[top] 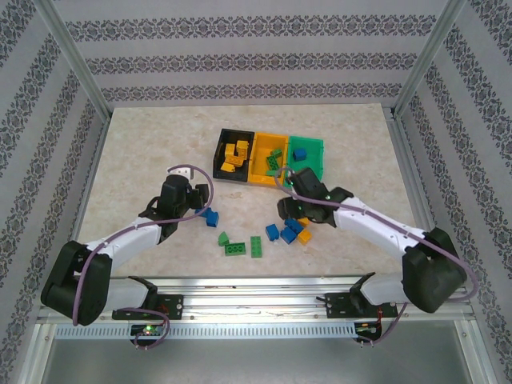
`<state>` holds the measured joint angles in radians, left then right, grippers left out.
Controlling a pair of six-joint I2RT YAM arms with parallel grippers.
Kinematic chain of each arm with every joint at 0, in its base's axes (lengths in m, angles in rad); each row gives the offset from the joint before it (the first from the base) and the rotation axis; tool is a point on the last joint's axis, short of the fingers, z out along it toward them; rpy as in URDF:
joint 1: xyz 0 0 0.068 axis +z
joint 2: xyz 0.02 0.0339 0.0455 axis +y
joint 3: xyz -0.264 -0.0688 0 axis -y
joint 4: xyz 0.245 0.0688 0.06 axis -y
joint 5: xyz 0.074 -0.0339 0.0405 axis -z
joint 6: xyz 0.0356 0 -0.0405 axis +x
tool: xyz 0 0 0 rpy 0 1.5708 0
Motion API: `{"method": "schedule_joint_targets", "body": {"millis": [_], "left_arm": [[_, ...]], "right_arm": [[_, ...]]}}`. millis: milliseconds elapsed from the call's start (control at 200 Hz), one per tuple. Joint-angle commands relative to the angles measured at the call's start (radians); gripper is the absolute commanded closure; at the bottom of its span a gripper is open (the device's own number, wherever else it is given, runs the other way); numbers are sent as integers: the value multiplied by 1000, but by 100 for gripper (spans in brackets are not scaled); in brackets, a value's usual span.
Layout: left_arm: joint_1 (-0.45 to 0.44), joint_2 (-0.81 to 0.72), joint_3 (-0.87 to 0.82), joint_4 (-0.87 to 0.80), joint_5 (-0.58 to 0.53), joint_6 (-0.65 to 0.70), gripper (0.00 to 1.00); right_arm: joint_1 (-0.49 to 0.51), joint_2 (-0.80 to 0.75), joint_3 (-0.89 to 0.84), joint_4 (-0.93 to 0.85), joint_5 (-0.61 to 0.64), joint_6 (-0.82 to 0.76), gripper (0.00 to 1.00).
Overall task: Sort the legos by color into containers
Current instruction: Pick up the lego from the center of the table.
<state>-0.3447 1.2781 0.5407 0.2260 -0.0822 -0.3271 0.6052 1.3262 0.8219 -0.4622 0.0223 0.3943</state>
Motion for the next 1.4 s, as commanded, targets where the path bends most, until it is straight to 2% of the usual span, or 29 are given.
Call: {"method": "schedule_joint_targets", "body": {"millis": [0,270,510,789,1019,1204,1394], "left_arm": [[17,13,5,46,27,-21,40],[18,26,14,41,39,-18,40],[18,14,12,35,24,-10,40],[18,29,15,41,38,-13,40],[18,35,16,41,43,-18,40],[18,30,15,39,39,-16,40],[18,30,16,39,38,-13,40]], "right_arm": [[-18,-57,-91,-40,20,68,44],[-56,-30,-113,4,4,115,36],[-133,59,-66,36,10,186,35],[-135,127,-49,120,-54,235,35],[-125,140,-71,120,-25,234,37],[-125,161,-58,99,-7,203,43],[-124,214,-22,82,-12,183,43]]}}
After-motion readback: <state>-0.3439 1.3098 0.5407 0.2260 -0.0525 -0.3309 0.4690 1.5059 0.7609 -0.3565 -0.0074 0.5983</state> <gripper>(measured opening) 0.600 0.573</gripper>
